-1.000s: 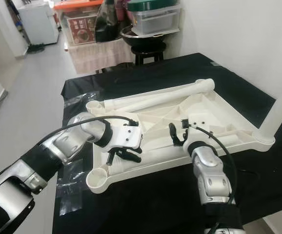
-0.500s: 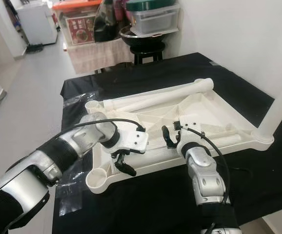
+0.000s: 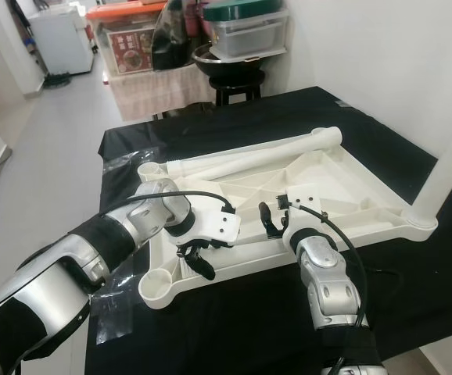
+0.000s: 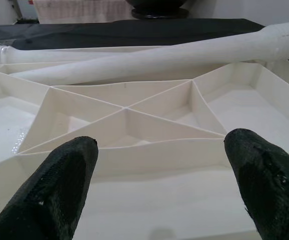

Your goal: Building children table

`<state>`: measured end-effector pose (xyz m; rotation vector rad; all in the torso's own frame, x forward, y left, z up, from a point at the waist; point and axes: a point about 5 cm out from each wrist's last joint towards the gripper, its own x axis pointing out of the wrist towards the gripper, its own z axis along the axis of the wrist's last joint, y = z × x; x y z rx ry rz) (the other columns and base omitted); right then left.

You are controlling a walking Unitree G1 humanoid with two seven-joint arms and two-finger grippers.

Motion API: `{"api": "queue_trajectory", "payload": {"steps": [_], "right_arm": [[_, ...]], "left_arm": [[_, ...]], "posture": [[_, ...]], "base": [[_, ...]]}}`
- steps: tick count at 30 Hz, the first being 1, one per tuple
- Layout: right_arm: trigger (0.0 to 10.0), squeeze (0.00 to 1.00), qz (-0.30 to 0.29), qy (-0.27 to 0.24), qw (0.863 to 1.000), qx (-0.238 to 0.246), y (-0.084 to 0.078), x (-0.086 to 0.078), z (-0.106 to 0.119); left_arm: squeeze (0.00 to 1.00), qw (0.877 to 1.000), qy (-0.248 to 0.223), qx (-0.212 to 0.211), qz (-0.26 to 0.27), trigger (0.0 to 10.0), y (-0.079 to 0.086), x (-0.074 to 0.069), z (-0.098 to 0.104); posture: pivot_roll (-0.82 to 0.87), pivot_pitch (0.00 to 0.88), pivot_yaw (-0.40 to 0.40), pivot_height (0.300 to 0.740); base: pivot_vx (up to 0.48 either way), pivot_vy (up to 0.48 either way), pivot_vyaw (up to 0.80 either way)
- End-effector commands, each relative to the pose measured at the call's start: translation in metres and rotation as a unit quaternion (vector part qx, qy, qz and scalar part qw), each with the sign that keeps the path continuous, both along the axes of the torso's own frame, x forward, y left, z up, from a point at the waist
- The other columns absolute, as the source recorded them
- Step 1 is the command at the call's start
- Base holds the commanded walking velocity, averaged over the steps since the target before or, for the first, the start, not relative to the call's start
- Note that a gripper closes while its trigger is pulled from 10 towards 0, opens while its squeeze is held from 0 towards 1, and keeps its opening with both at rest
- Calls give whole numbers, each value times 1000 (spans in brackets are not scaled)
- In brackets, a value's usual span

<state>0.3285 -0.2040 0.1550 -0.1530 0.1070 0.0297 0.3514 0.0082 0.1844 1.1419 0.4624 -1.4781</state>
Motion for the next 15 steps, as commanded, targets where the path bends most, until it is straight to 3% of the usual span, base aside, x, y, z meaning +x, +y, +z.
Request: {"api": "queue_trajectory", "payload": {"steps": [1, 6, 8, 10, 11, 12, 13, 15], "right_arm": [[10000, 0, 2, 10, 1000, -2, 5, 0, -4], [10000, 0, 2, 10, 1000, -2, 5, 0, -4], [10000, 0, 3, 10, 1000, -1, 6, 0, -4], [10000, 0, 3, 10, 1000, -1, 6, 0, -4], [10000, 0, 4, 10, 1000, -1, 7, 0, -5], [10000, 0, 4, 10, 1000, -1, 7, 0, -5], [10000, 0, 4, 10, 1000, 0, 7, -1, -5], [10000, 0, 4, 10, 1000, 0, 7, -1, -5]], "left_arm": [[0, 999, 3, 36, 10, 0, 8, 1, -11], [0, 1000, -10, 18, 21, 0, 6, 5, -6], [0, 998, -35, -33, 42, 0, 5, 12, 12], [0, 996, -43, -53, 50, 0, 5, 15, 19], [0, 992, -59, -104, 49, 0, 10, 17, 34], [0, 992, -59, -104, 49, 0, 10, 17, 34], [0, 986, -76, -144, 40, 0, 16, 18, 48], [0, 986, -76, -144, 40, 0, 16, 18, 48]], "posture": [[-174, 29, 117, 740], [-177, 28, 114, 740], [-178, 29, 113, 740], [-178, 29, 113, 740], [-175, 31, 109, 740], [-175, 31, 109, 740], [-174, 31, 106, 740], [-174, 31, 106, 740]], "base": [[0, 0, 0], [0, 0, 0], [0, 0, 0], [0, 0, 0], [0, 0, 0], [0, 0, 0], [0, 0, 0], [0, 0, 0]]}}
